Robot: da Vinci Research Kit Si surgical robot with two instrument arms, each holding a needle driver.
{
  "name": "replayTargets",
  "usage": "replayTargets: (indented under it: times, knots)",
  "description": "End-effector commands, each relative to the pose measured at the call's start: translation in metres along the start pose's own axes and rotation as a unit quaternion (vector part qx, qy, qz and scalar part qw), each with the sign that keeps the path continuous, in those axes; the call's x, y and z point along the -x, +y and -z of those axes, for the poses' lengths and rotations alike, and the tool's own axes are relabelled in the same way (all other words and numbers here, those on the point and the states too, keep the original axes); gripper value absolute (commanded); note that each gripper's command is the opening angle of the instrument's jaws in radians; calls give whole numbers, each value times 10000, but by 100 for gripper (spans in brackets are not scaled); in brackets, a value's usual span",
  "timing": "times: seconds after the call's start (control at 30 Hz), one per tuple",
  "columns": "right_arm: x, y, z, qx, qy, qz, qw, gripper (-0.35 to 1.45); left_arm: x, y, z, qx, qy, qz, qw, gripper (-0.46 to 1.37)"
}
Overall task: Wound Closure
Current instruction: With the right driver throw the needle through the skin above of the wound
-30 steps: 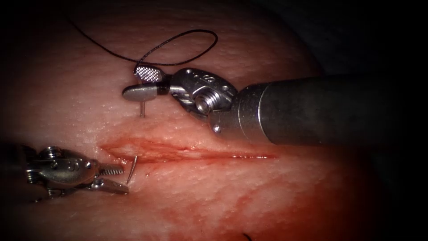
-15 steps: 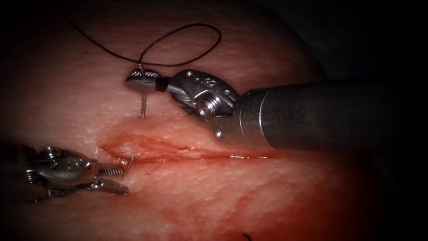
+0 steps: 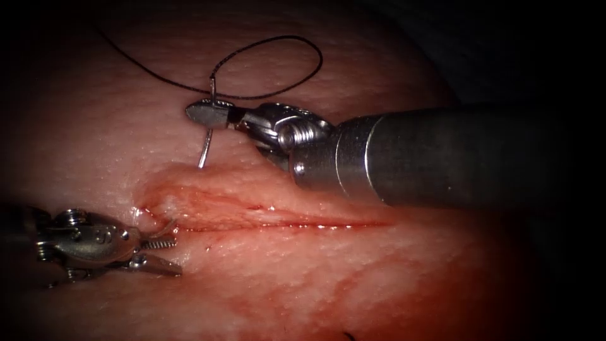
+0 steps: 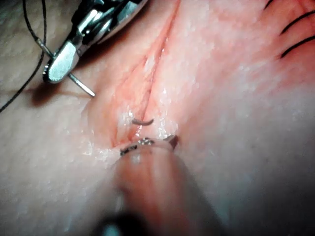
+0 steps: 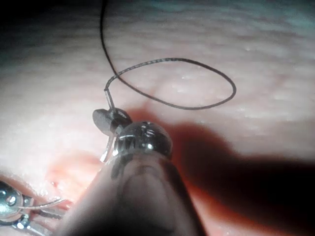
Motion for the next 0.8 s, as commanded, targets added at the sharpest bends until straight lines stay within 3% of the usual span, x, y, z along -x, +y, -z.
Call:
replayTargets:
  times: [0.03, 0.23, 0.8]
  knots:
    - [4, 0, -1, 14, -98, -121, 9999, -35, 0, 0, 0, 3, 0, 0, 10000, 29]
    - [32, -6, -2, -97, -402, -641, 9971, -35, 1, -1, 0, 4, -1, -4, 10000, 28]
    - [88, -14, -1, -242, -1170, -1495, 9815, -35, -4, -4, 3, -21, 26, -9, 10000, 27]
